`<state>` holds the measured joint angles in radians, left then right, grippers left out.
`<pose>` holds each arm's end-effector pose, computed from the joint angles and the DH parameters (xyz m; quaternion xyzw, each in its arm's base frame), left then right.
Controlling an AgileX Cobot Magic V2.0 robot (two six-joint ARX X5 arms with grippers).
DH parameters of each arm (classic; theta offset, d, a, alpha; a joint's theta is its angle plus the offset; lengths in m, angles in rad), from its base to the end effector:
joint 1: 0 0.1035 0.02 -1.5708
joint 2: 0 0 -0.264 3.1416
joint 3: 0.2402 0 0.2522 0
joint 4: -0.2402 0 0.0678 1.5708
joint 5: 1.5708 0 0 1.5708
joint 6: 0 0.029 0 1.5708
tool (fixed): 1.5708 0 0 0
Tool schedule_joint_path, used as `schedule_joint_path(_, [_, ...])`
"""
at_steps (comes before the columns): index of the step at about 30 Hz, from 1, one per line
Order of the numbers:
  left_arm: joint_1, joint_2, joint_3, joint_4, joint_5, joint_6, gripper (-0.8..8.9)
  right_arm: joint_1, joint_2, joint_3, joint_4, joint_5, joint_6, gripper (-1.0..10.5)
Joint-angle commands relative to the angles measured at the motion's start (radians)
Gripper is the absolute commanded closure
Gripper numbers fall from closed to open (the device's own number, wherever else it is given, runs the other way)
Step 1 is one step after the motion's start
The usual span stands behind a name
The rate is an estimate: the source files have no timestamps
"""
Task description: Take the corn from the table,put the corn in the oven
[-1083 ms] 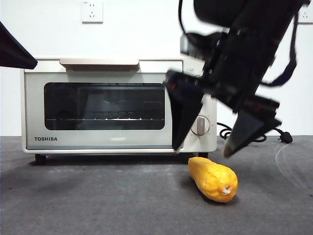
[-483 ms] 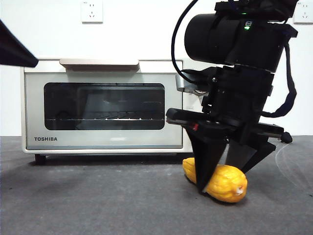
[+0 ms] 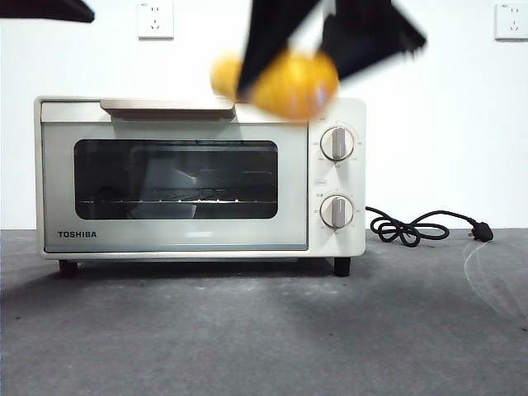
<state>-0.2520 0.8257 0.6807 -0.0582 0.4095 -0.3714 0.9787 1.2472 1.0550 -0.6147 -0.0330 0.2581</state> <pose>0.1758 -0.0572 0.3025 -0.1816 0.1590 -0.2989 0.9233 0.1415 0.2121 0.2960 -0.0738 0.4040 0.3970 0.8209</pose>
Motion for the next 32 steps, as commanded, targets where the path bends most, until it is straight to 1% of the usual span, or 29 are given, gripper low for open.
schedule_joint_path(1, [-0.004,0.064,0.051,0.007,0.0,0.029,8.19,0.033,-0.051,0.033,-0.014,0.007,0.019,9.6])
schedule_joint_path(9, [-0.021,0.229,0.152,-0.003,0.001,0.103,8.19,0.091,-0.161,0.134,-0.096,0.114,0.025,9.6])
schedule_joint_path(15, [-0.049,0.332,0.171,-0.001,-0.004,0.161,8.19,0.095,-0.209,0.172,-0.126,0.146,0.025,9.6])
schedule_joint_path(20, [-0.071,0.396,0.18,0.0,-0.032,0.205,8.19,0.095,-0.22,0.177,-0.138,0.146,0.025,9.6])
schedule_joint_path(26, [-0.091,0.445,0.191,0.0,-0.109,0.253,8.19,0.095,-0.22,0.177,-0.148,0.146,0.025,9.6])
schedule_joint_path(32, [-0.106,0.453,0.205,0.0,-0.176,0.293,8.19,0.095,-0.22,0.177,-0.149,0.146,0.025,9.6])
